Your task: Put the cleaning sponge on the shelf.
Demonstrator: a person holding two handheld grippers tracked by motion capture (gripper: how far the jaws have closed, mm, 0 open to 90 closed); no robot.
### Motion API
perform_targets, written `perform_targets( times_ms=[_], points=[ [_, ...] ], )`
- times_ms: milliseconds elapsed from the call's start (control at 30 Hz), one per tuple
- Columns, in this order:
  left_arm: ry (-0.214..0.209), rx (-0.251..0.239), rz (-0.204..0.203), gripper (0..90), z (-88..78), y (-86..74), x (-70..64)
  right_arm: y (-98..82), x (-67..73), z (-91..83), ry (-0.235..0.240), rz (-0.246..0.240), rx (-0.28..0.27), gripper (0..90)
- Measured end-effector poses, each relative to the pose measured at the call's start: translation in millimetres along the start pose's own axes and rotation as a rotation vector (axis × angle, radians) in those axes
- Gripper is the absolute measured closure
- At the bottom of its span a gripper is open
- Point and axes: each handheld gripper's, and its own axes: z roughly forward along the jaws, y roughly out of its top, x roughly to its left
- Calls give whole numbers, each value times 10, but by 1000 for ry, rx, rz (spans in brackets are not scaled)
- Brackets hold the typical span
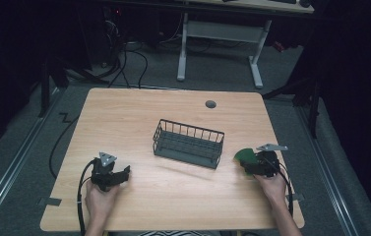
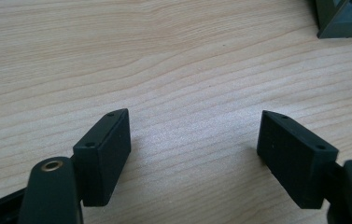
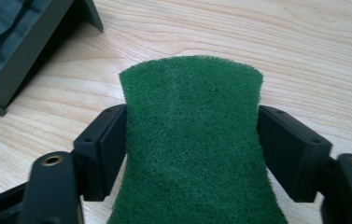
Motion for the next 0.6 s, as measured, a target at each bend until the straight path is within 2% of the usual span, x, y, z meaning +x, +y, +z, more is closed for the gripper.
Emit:
perform_targets(
  times_ms=[100,367,600],
  points=[
    [0,1,2,261,-2,-2,-2,-2,-25,-5,17,6,2,288],
    [-1,0,1,260,-2,-2,-3,-3,-29,-30,12,1,4,294],
    [0,1,2,260,-2,-2,-2,8,-37,-128,23,16,-29,298]
  ],
)
